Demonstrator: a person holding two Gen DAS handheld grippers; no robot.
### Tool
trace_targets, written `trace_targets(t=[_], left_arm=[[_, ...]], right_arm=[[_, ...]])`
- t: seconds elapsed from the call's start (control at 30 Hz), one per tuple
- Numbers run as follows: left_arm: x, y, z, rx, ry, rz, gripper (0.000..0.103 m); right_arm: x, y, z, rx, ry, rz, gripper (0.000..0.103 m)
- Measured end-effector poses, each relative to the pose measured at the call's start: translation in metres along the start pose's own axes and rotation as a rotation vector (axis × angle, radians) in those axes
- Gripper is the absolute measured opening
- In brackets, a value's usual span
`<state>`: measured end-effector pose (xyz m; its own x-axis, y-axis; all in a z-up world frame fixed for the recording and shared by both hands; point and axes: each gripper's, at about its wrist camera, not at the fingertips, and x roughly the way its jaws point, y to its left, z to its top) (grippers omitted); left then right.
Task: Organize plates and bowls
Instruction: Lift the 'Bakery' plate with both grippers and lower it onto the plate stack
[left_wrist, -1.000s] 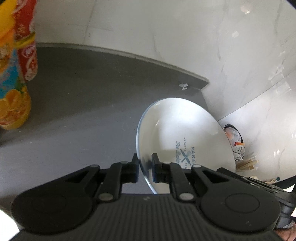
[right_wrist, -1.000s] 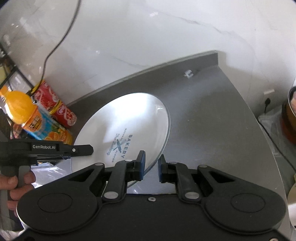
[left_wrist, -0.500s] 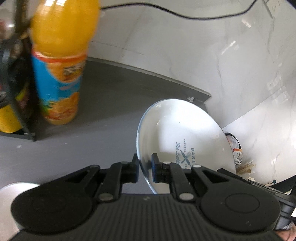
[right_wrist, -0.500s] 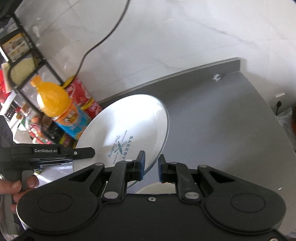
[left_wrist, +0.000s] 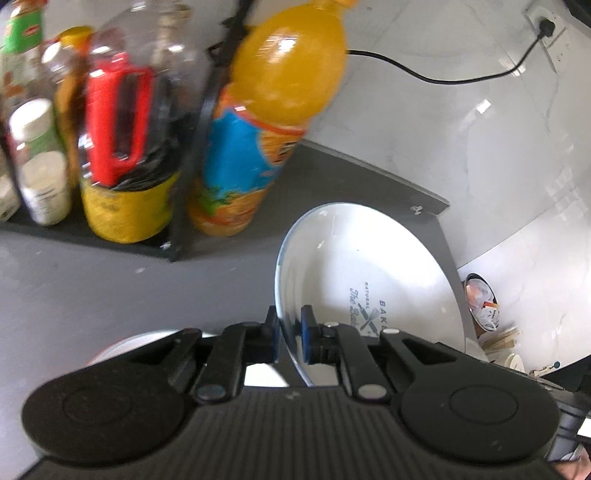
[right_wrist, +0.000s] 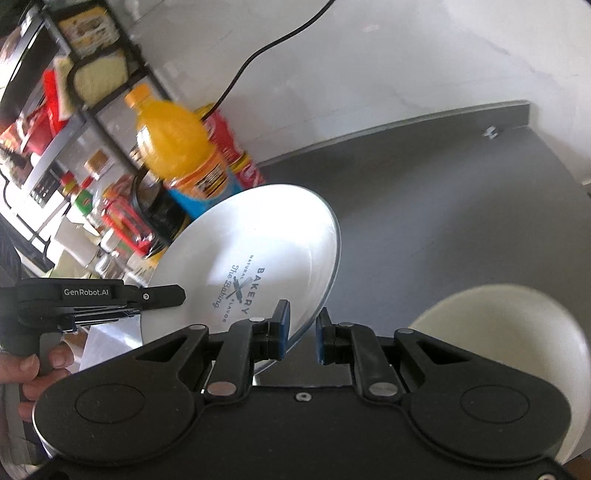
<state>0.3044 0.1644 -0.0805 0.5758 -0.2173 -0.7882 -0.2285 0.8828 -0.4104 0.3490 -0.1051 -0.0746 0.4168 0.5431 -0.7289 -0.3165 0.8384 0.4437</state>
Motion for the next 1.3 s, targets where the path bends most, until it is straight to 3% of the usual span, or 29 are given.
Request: trace_targets(t=[0.7,1.3], left_arm=[[-0.029,0.093,-0.055,-0.033,0.087,0.029,0.009],[-0.033,0.133,-0.091,-0.075,0.143,0.049,0.01]], right_arm=[[0.024,0.067,-0.072,-0.023,0.093,-0.024,0.014],[0.036,0.093,-0.112,-0.058,0.148,-0.047,0.014]])
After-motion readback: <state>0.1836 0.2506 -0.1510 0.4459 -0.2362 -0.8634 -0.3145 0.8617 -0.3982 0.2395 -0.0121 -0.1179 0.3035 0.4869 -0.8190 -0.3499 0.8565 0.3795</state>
